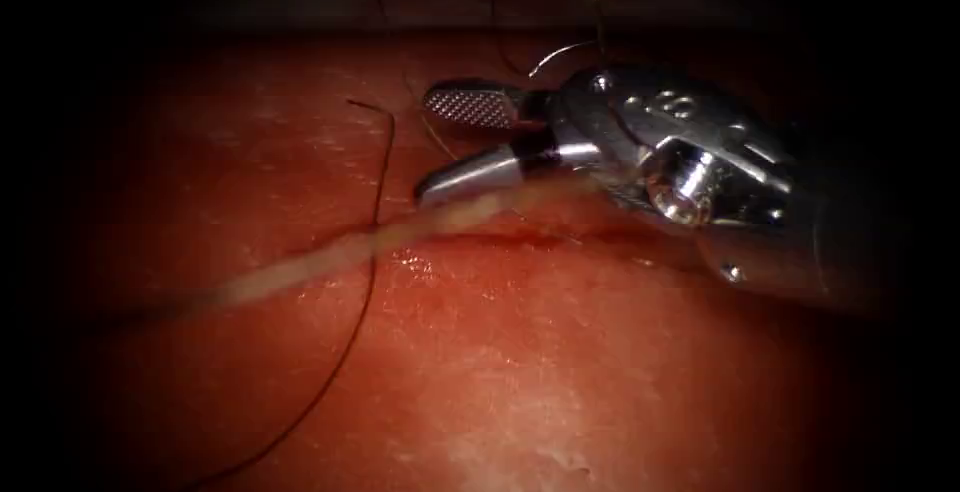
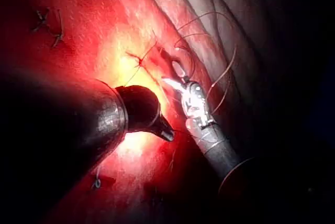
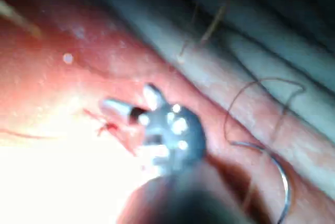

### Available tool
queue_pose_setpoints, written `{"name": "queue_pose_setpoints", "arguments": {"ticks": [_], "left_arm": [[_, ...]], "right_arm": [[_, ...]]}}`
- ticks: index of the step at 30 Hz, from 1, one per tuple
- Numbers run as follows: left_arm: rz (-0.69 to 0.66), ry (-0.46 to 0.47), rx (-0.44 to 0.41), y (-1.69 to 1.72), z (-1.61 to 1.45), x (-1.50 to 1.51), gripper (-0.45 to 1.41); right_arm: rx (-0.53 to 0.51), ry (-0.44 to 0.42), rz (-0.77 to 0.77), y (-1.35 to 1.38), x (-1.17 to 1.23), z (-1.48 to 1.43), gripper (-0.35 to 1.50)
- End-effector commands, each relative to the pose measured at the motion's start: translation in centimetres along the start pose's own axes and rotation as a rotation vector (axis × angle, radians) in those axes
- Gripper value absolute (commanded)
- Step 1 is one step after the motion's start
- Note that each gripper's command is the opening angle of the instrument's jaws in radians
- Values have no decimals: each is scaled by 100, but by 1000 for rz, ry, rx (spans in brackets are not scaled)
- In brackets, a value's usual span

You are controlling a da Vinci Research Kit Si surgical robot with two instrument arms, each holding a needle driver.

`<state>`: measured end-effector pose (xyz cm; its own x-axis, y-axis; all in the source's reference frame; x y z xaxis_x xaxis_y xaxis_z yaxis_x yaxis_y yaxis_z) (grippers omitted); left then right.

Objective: Wound Closure

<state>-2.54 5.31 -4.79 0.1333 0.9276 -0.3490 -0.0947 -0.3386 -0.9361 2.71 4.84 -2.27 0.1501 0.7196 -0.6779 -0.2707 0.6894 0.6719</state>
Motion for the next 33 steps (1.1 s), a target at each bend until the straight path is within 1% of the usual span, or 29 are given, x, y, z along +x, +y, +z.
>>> {"name": "queue_pose_setpoints", "arguments": {"ticks": [1, 4, 5, 8, 9, 13, 17, 22, 23, 27, 30, 32, 33], "left_arm": [[-1, 2, -4, -8, 10, 3, -35], [-14, 12, -22, -20, 23, 20, -35], [-22, 15, -31, -31, 33, 30, -35], [-45, 23, -42, -48, 46, 41, -35], [-61, 27, -52, -59, 55, 46, -35], [-74, 35, -71, -81, 76, 57, -35], [-67, 33, -83, -100, 89, 62, -35], [-51, 22, -92, -129, 93, 60, -35], [-41, 16, -96, -144, 91, 56, -35], [-17, 1, -102, -178, 83, 48, -35], [4, -1, -89, -206, 76, 40, -35], [12, 5, -67, -236, 72, 30, -35], [18, 5, -62, -244, 71, 27, -35]], "right_arm": [[11, 4, 0, -3, -1, 16, 96], [6, 15, 1, -9, -1, 27, 96], [12, 26, 3, -13, -1, 35, 94], [19, 36, 4, -16, 0, 46, 94], [26, 34, 3, -19, -1, 53, 93], [41, 40, -2, -26, -6, 68, 91], [60, 47, -8, -29, -12, 72, 88], [105, 72, -7, -35, -16, 69, 83], [120, 80, 7, -38, -20, 68, 83], [141, 86, 28, -46, -28, 69, 84], [153, 110, 56, -48, -30, 69, 88], [173, 155, 111, -50, -33, 69, 89], [173, 177, 133, -53, -37, 69, 89]]}}
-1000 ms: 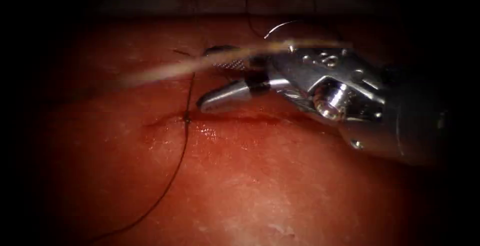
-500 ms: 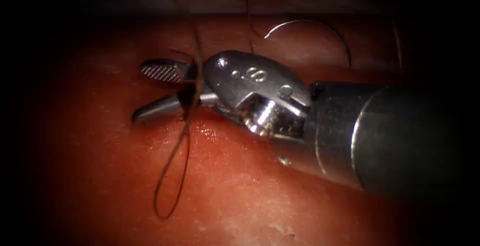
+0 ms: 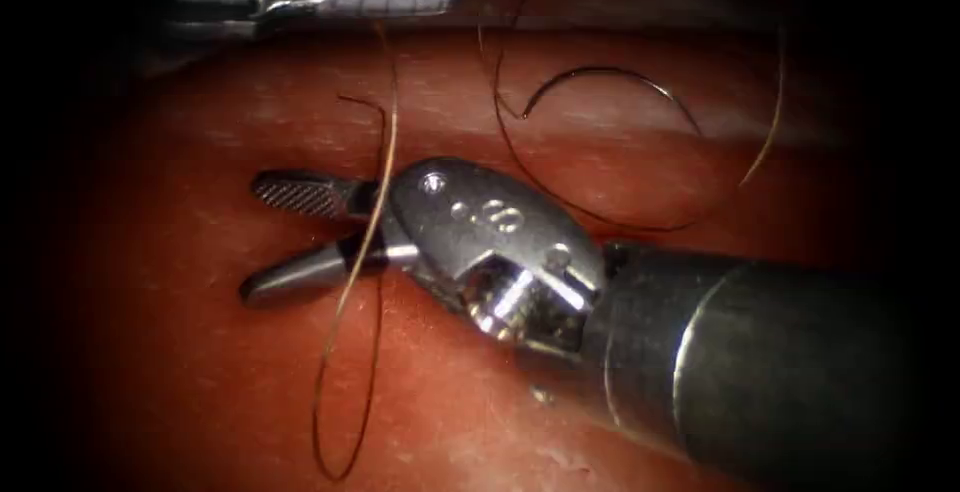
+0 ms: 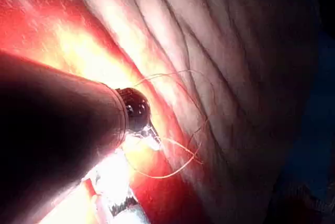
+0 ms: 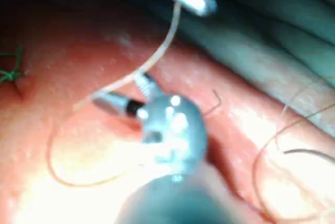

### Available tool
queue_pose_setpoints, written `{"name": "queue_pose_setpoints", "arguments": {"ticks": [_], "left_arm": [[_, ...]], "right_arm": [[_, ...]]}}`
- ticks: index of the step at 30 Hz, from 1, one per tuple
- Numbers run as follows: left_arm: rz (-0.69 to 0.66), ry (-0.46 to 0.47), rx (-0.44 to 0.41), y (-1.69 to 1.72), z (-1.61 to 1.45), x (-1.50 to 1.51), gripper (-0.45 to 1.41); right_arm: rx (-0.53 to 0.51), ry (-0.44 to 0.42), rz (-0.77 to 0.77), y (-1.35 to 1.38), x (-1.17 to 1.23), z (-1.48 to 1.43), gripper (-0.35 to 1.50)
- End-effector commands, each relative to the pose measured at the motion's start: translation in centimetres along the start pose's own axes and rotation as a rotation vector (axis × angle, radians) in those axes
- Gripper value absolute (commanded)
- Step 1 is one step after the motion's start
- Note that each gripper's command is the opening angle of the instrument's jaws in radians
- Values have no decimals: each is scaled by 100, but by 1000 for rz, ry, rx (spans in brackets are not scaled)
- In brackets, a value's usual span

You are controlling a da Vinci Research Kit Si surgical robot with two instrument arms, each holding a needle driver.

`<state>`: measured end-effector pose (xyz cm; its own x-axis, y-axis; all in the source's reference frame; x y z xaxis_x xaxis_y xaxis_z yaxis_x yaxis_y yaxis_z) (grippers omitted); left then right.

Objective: Wound Closure

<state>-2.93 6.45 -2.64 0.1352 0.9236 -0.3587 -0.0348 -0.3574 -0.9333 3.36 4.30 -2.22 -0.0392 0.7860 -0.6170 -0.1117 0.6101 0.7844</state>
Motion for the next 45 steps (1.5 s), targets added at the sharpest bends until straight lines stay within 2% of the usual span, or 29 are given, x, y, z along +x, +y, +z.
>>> {"name": "queue_pose_setpoints", "arguments": {"ticks": [1, 3, 5, 9, 13, 16, 19, 25, 30, 34, 45], "left_arm": [[7, 1, 2, -13, 5, -1, -35], [16, 2, 8, -24, 6, -5, -35], [30, 2, 18, -40, 11, -10, -35], [43, 4, 25, -54, 15, -17, -35], [51, 0, 24, -64, 12, -20, -35], [58, -3, 26, -73, 8, -22, -35], [67, -4, 30, -86, 5, -31, -35], [93, -6, 46, -109, 0, -47, -35], [105, -1, 61, -120, -2, -53, -35], [111, 1, 67, -124, -9, -57, -35], [131, 0, 76, -126, -42, -79, -35]], "right_arm": [[-3, 25, 22, -1, -10, 10, 88], [-25, 60, 58, -6, -18, 12, 84], [-4, 114, 126, -15, -30, 14, 78], [23, 186, 188, -23, -35, 11, 76], [8, 211, 213, -22, -36, 4, 76], [25, 262, 266, -23, -38, -6, 67], [28, 310, 291, -23, -33, -17, 57], [64, 401, 322, -18, -23, -24, 56], [62, 416, 320, -17, -22, -15, 59], [79, 441, 323, -17, -16, -19, 57], [-36, 598, 328, -5, 3, -41, 56]]}}
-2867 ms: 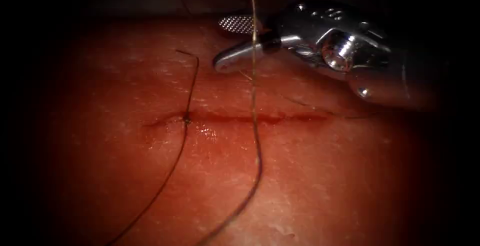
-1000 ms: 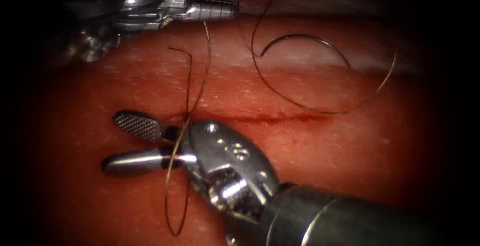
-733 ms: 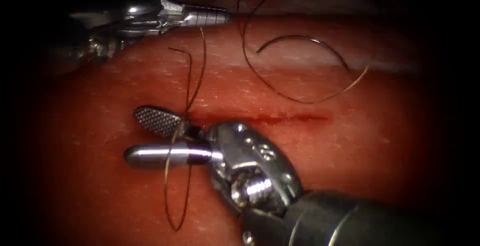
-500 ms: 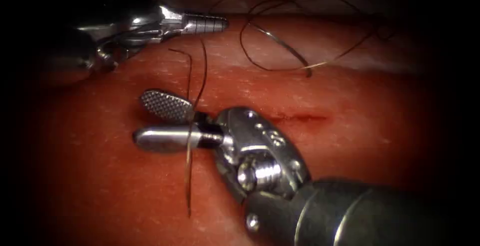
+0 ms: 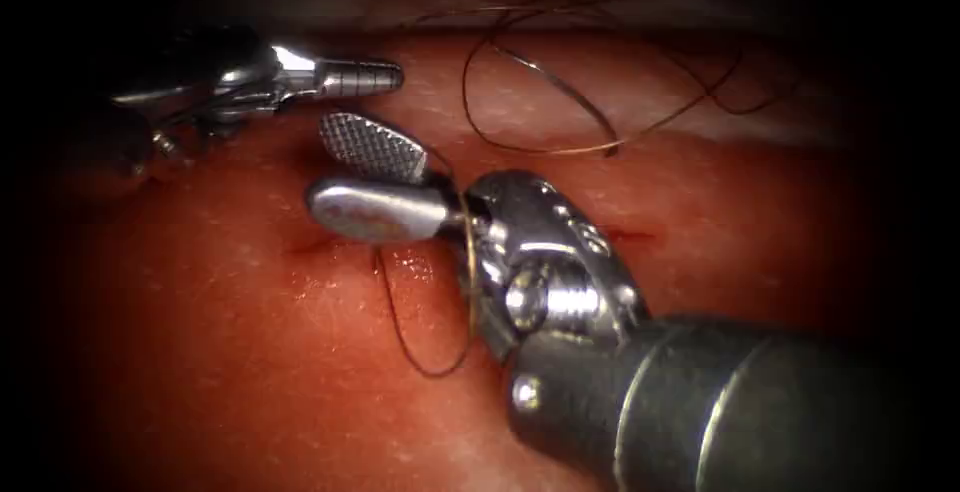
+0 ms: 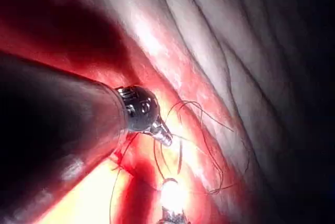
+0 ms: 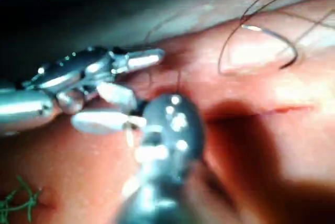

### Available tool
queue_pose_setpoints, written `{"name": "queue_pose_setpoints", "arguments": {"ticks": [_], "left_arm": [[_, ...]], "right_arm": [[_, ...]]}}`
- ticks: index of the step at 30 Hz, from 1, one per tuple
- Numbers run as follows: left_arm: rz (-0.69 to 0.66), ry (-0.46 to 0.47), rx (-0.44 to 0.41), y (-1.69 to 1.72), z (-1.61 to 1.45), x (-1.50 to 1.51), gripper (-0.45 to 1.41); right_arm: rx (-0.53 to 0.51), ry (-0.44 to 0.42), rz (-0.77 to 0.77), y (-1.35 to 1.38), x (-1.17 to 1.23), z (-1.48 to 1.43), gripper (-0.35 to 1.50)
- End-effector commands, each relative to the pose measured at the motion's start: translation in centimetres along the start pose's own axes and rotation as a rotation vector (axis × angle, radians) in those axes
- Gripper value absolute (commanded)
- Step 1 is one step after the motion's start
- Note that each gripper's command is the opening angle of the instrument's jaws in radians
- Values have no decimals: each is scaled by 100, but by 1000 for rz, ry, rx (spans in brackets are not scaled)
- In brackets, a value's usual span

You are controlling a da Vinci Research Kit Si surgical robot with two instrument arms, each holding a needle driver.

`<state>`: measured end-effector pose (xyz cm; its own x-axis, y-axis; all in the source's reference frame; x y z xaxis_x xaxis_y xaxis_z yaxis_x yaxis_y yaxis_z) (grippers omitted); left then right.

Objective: Wound Closure

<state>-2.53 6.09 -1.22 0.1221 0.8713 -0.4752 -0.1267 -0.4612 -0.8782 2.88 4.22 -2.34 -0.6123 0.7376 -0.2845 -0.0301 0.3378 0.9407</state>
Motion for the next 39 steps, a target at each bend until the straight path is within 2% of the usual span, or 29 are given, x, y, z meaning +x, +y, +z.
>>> {"name": "queue_pose_setpoints", "arguments": {"ticks": [1, 4, 11, 12, 18, 21, 28, 30, 33, 36, 37, 39], "left_arm": [[3, 5, -2, -4, 2, -2, -35], [2, 17, 3, 2, -10, -5, -35], [-3, 20, -1, 23, -28, -15, -35], [-8, 27, -5, 28, -32, -12, -35], [-27, 46, -13, 46, -33, 1, -35], [-31, 49, -11, 52, -31, 2, -35], [-31, 43, -20, 77, -24, -17, -35], [-31, 42, -21, 81, -23, -21, -35], [-33, 40, -25, 83, -23, -20, -35], [-35, 39, -27, 81, -24, -15, -35], [-37, 38, -29, 79, -26, -11, -35], [-37, 38, -30, 77, -27, -9, -35]], "right_arm": [[-14, 19, -5, 6, -2, 7, 56], [-70, 68, -37, 12, 4, 6, 56], [-249, 61, -103, 27, 16, 2, 54], [-307, 51, -145, 33, 15, 3, 52], [-374, -42, -199, 54, 6, -5, 49], [-378, -51, -209, 60, 3, -8, 49], [-423, -84, -222, 68, 5, 2, 49], [-474, -149, -228, 71, 2, 7, 47], [-614, -374, -353, 79, -7, 19, 47], [-651, -453, -406, 87, -8, 27, 47], [-683, -512, -429, 94, -4, 34, 49], [-695, -544, -438, 97, -2, 39, 49]]}}
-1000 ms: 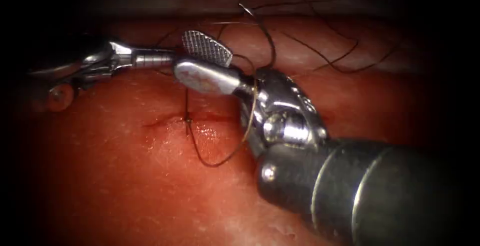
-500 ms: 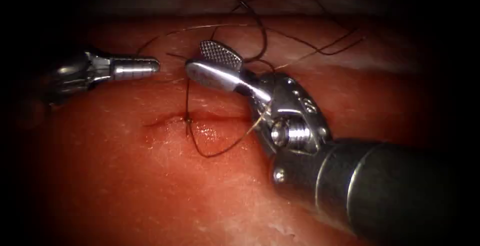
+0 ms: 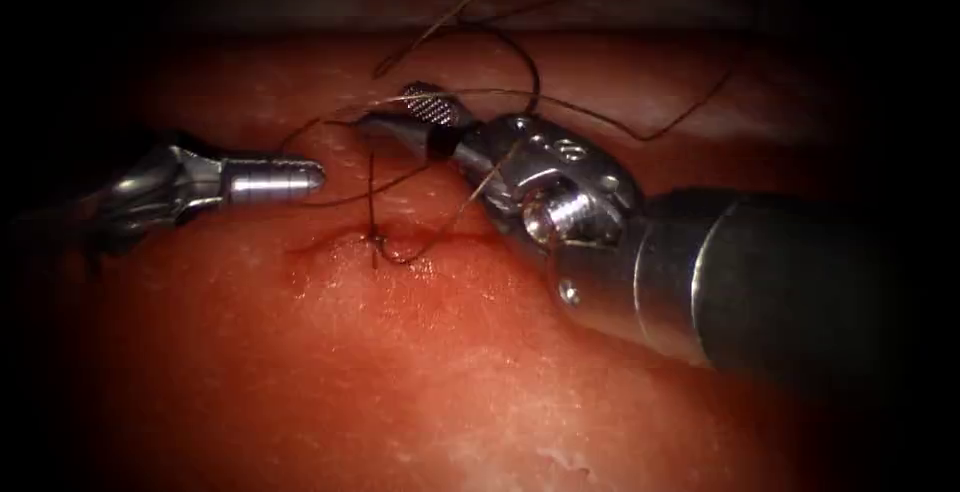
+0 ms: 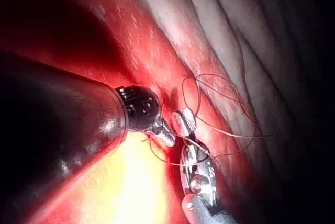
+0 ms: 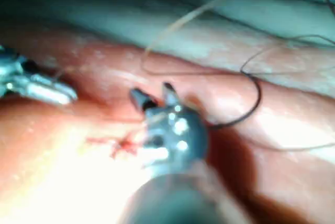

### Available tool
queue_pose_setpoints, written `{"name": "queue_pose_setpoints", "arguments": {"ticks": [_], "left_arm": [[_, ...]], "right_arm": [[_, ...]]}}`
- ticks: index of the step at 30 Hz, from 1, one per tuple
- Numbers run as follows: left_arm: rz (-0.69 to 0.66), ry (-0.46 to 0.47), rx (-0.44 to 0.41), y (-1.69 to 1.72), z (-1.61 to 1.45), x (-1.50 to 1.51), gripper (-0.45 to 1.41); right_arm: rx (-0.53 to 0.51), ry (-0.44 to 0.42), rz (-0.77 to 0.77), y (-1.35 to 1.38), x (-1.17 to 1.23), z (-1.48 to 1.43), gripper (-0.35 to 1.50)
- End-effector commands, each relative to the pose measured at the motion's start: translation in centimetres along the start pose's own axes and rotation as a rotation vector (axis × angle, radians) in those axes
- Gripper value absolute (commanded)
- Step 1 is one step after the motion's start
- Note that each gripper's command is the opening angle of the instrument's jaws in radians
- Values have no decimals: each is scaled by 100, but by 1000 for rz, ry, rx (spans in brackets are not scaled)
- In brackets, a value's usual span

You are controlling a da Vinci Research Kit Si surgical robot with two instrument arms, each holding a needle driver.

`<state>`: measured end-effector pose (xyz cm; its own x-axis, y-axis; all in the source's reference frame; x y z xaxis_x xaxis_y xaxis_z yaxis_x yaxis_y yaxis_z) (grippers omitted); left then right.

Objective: Wound Closure

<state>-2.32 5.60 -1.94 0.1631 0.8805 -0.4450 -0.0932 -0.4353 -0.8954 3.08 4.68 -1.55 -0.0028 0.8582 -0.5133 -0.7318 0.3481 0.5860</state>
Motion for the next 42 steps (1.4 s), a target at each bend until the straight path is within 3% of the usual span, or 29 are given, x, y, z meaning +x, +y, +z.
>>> {"name": "queue_pose_setpoints", "arguments": {"ticks": [1, 9, 17, 22, 29, 42], "left_arm": [[-1, -2, -4, -7, 4, -2, -35], [1, 2, 3, -19, 0, 5, -35], [1, 0, 1, -20, -3, 6, -35], [1, 2, 2, -21, -4, 7, -35], [7, 2, 5, -25, -6, 3, -35], [7, 2, 5, -25, -6, 3, -35]], "right_arm": [[-4, -28, -14, 0, 7, 15, 49], [133, -196, -31, -21, 7, 48, 46], [192, -328, -3, -30, -28, 77, 41], [122, -283, -16, -20, -19, 69, 41], [124, -219, -28, -21, 2, 57, 41], [87, -235, -60, -8, -2, 62, 41]]}}
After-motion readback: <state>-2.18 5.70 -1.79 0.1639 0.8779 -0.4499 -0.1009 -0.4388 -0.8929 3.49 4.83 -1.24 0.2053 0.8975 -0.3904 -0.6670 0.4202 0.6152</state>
